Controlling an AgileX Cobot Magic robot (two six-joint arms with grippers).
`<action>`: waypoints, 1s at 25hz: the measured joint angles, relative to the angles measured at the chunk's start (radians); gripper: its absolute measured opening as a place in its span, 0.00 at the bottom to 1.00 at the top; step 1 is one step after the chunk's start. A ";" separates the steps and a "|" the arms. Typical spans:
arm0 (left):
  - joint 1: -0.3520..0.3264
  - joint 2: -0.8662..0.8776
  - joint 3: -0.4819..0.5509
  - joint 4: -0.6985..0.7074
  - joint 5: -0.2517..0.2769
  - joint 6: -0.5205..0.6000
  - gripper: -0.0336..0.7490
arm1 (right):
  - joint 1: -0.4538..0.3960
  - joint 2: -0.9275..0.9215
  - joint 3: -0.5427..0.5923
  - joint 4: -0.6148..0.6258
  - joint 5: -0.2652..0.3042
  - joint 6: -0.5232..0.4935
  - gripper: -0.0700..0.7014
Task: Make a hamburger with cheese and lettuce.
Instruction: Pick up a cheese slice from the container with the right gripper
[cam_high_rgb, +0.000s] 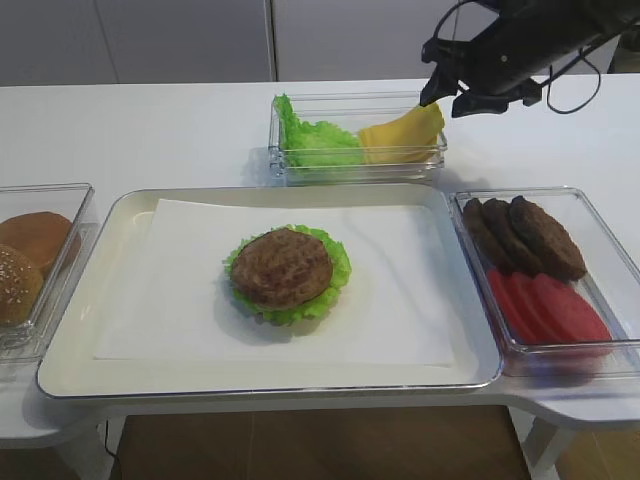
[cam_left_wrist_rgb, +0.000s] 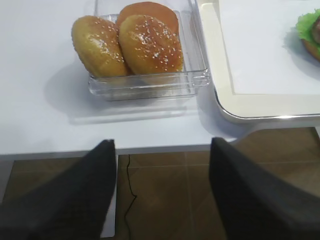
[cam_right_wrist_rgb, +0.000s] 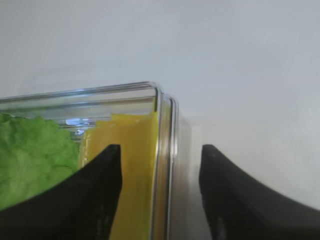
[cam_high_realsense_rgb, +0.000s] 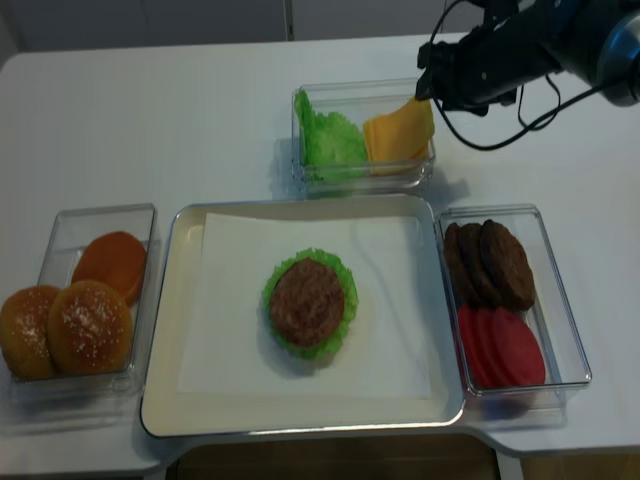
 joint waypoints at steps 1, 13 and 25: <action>0.000 0.000 0.000 0.000 0.000 0.000 0.60 | 0.000 0.005 0.000 0.000 -0.002 -0.004 0.58; 0.000 0.000 0.000 0.000 0.000 0.000 0.60 | 0.000 0.015 -0.001 0.012 -0.012 -0.024 0.24; 0.000 0.000 0.000 0.000 0.000 0.000 0.60 | 0.000 0.015 -0.003 0.021 -0.012 -0.027 0.11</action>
